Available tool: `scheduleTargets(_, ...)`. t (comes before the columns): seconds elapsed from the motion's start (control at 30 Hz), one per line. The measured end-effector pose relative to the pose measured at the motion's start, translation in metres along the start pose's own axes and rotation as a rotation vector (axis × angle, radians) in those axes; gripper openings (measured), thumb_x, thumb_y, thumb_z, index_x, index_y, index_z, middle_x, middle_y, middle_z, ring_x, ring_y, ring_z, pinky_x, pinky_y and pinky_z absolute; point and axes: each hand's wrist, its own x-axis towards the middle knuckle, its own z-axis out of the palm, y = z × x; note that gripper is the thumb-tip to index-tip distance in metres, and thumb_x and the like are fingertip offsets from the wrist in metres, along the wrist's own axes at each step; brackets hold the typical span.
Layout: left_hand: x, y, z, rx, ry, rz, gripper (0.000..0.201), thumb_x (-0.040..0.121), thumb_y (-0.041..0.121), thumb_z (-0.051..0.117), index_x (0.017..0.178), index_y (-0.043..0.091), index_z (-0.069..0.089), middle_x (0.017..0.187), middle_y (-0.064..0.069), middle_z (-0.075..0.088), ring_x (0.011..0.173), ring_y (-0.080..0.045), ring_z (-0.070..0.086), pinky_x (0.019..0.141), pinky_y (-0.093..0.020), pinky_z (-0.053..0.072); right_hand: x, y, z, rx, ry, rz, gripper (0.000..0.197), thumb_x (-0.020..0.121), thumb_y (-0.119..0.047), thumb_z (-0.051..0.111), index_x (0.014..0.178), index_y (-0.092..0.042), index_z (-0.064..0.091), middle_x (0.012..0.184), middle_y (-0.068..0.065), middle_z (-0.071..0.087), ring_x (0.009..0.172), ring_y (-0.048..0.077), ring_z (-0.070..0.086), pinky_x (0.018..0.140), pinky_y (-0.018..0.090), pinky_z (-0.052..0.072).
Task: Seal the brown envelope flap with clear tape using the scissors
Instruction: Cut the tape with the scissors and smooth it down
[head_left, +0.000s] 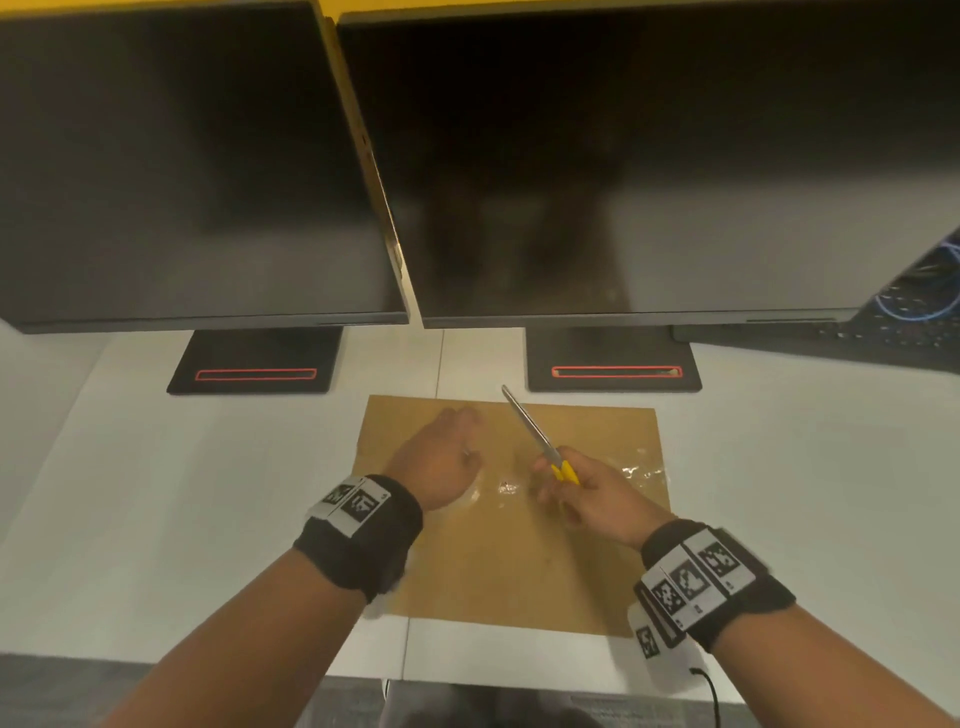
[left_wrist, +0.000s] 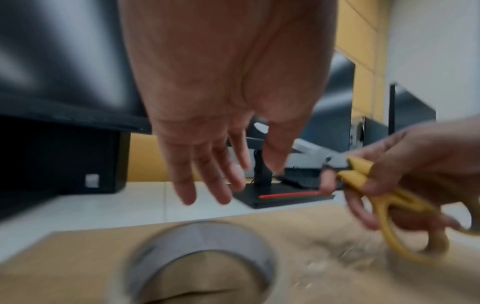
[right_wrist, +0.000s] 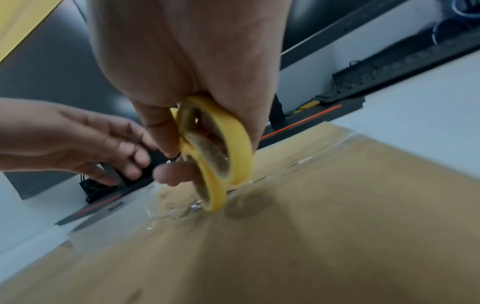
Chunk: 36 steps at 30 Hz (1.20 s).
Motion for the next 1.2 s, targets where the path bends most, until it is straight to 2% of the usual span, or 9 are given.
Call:
scheduleTargets(0.13,-0.014,-0.019,-0.001,0.296,-0.163,-0.073,0.053,0.086,0.030,0.059,0.135,0.028,0.039,0.135,0.000,0.046,0.117,-0.023,0.051,0.098,-0.039,0.045,-0.003,0.006,-0.013,-0.255,0.043,0.050,0.034,0.096,-0.025,0.045,0.128,-0.036,0.048,0.116,0.000,0.051,0.108,0.021,0.052,0.089,0.028,0.038)
scheduleTargets(0.3,-0.020,-0.032,0.009,0.279,-0.157,-0.046,0.080,0.082,0.032,0.063,0.146,0.041,0.016,0.133,0.001,0.053,0.112,-0.022,0.059,0.097,-0.037,0.048,-0.002,0.010,-0.020,-0.437,-0.067,0.122,0.068,0.088,-0.001,0.041,0.147,-0.029,0.024,0.115,-0.001,0.031,0.109,0.020,0.042,0.096,0.023,0.033)
scheduleTargets(0.4,-0.020,-0.036,0.012,0.322,-0.157,0.015,0.077,0.085,0.027,0.058,0.145,0.046,0.014,0.117,0.003,0.060,0.105,-0.021,0.061,0.097,-0.037,0.047,-0.004,0.015,-0.020,-0.567,-0.135,0.066,0.072,0.085,0.002,0.044,0.146,-0.033,0.026,0.110,-0.003,0.032,0.099,0.016,0.043,0.088,0.020,0.034)
scheduleTargets(0.53,-0.019,-0.030,0.008,0.439,-0.188,0.082,0.064,0.087,0.019,0.048,0.143,0.039,0.026,0.086,0.007,0.056,0.094,-0.017,0.058,0.115,-0.041,0.018,-0.002,0.018,-0.018,-0.616,-0.133,-0.007,0.060,0.088,-0.006,0.048,0.140,-0.034,0.038,0.109,-0.001,0.040,0.101,0.023,0.053,0.090,0.028,0.043)
scheduleTargets(0.67,-0.019,-0.026,0.008,0.463,-0.214,0.074,0.062,0.088,0.024,0.045,0.146,0.035,0.025,0.095,0.007,0.063,0.101,-0.016,0.057,0.116,-0.041,0.014,-0.005,0.024,-0.024,-0.712,-0.020,-0.051,0.056,0.077,-0.014,0.053,0.129,-0.035,0.048,0.108,0.001,0.049,0.099,0.026,0.054,0.085,0.034,0.047)
scheduleTargets(0.83,-0.019,-0.024,0.008,0.428,-0.234,0.056,0.063,0.090,0.024,0.046,0.149,0.030,0.024,0.090,0.009,0.053,0.105,-0.017,0.054,0.117,-0.039,0.012,-0.013,0.032,-0.029,-0.893,-0.079,-0.112,0.061,0.069,-0.031,0.030,0.123,-0.036,0.057,0.104,0.002,0.056,0.093,0.030,0.057,0.081,0.033,0.047)
scheduleTargets(1.0,-0.019,-0.022,0.008,0.417,-0.220,0.078,0.060,0.091,0.024,0.046,0.148,0.029,0.027,0.105,0.004,0.061,0.111,-0.017,0.052,0.117,-0.037,0.012,-0.010,0.023,-0.026,-1.006,-0.113,-0.151,0.060,0.071,-0.024,0.035,0.126,-0.036,0.057,0.102,0.007,0.057,0.092,0.031,0.057,0.079,0.034,0.044)
scheduleTargets(1.13,-0.018,-0.025,0.009,0.421,-0.200,0.098,0.057,0.091,0.026,0.047,0.145,0.032,0.033,0.114,0.003,0.062,0.116,-0.016,0.050,0.117,-0.036,0.009,-0.003,0.013,-0.022,-1.045,-0.115,-0.164,0.063,0.078,-0.036,0.017,0.129,-0.040,0.052,0.103,0.004,0.055,0.093,0.031,0.055,0.077,0.035,0.043)
scheduleTargets(1.2,-0.017,-0.025,0.010,0.413,-0.188,0.107,0.054,0.091,0.026,0.047,0.144,0.032,0.036,0.114,0.004,0.063,0.117,-0.015,0.049,0.117,-0.036,0.009,0.002,0.010,-0.021,-1.046,-0.137,-0.173,0.077,0.071,-0.047,0.002,0.129,-0.040,0.052,0.102,0.004,0.055,0.091,0.031,0.056,0.076,0.037,0.045)
